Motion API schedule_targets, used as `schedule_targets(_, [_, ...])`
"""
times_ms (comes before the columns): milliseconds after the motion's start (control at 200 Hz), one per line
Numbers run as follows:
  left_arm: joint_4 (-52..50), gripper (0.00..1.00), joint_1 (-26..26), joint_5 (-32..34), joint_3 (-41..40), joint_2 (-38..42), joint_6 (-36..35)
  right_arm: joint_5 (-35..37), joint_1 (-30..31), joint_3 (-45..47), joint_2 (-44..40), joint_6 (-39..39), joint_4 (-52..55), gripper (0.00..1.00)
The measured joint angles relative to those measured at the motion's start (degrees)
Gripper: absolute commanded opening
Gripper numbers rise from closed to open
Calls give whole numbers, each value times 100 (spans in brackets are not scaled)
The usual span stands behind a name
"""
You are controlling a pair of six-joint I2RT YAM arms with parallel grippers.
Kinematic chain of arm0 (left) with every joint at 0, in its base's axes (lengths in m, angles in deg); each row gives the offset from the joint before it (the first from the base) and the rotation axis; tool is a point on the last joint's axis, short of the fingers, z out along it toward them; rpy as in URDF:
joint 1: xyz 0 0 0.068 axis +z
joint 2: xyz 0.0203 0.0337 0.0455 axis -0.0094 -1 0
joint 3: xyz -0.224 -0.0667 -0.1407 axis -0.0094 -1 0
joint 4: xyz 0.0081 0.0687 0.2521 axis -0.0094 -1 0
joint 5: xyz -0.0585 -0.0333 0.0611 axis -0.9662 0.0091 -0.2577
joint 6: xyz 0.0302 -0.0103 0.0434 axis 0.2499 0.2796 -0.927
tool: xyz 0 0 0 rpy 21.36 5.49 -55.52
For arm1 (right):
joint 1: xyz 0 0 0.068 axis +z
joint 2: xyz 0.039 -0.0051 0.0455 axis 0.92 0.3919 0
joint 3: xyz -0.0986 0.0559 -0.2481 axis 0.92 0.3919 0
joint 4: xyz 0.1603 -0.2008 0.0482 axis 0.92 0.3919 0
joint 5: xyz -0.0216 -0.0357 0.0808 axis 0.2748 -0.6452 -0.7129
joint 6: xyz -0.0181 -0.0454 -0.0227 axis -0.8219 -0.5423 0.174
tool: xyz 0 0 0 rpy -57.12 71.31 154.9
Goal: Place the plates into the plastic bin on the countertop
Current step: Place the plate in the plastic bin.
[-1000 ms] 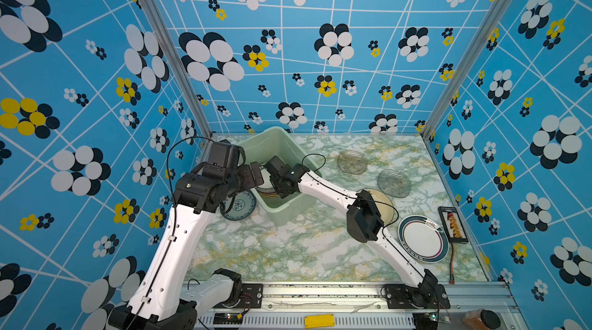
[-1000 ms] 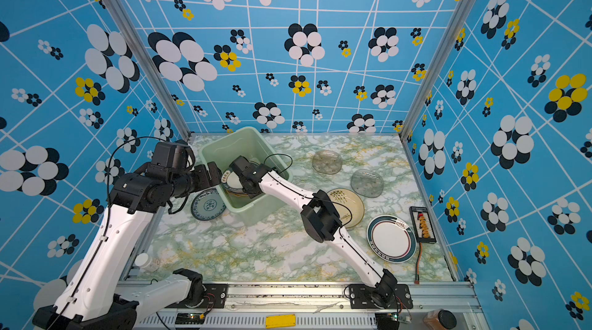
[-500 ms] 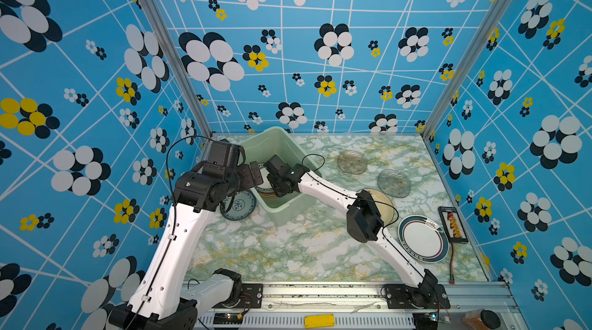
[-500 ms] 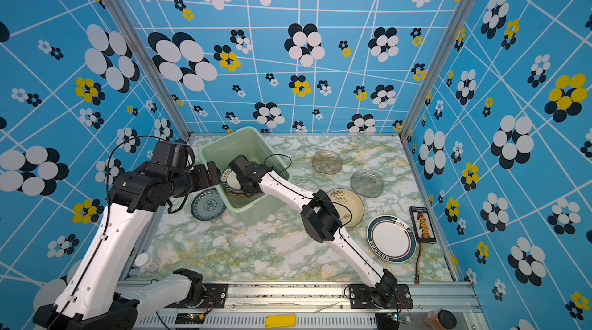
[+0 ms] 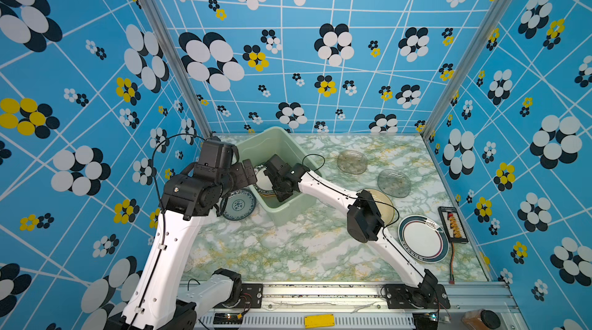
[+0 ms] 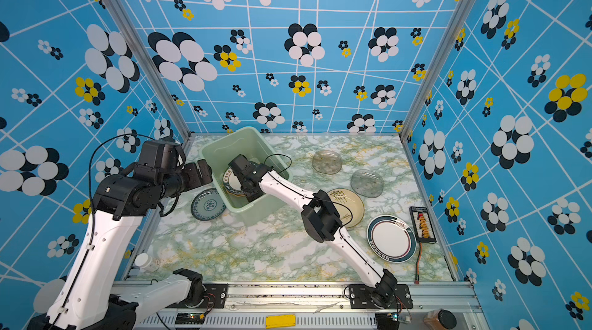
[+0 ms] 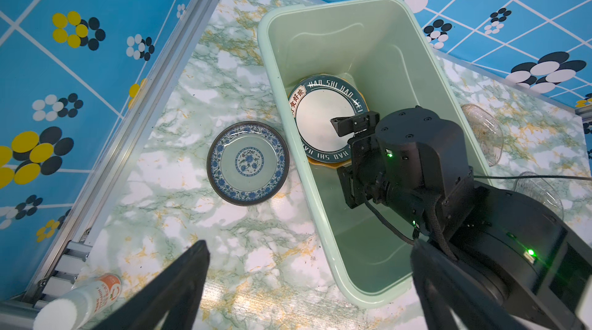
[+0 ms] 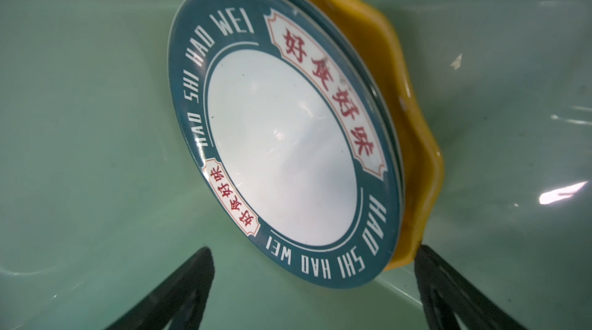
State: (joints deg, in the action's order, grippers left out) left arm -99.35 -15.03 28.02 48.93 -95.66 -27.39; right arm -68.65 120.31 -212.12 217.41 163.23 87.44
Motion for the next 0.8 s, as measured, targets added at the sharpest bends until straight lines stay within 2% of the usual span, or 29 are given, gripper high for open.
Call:
schedule_targets(265, [-190,99,0,136,411,227,-2,57,33,-236,-319,-673,219,99])
schedule_targets(490, [-323,99,0,15,778,431,0,107,79,-149,-1307,-1663,439,97])
schedule_targets(635, [-332,99,0,-507,953,487,15,122,96,417,-2245,-2374,444,96])
schedule_targets(800, [-308,99,-11,-1552,994,505,269,129,61,1563,-3604,-3274,426,95])
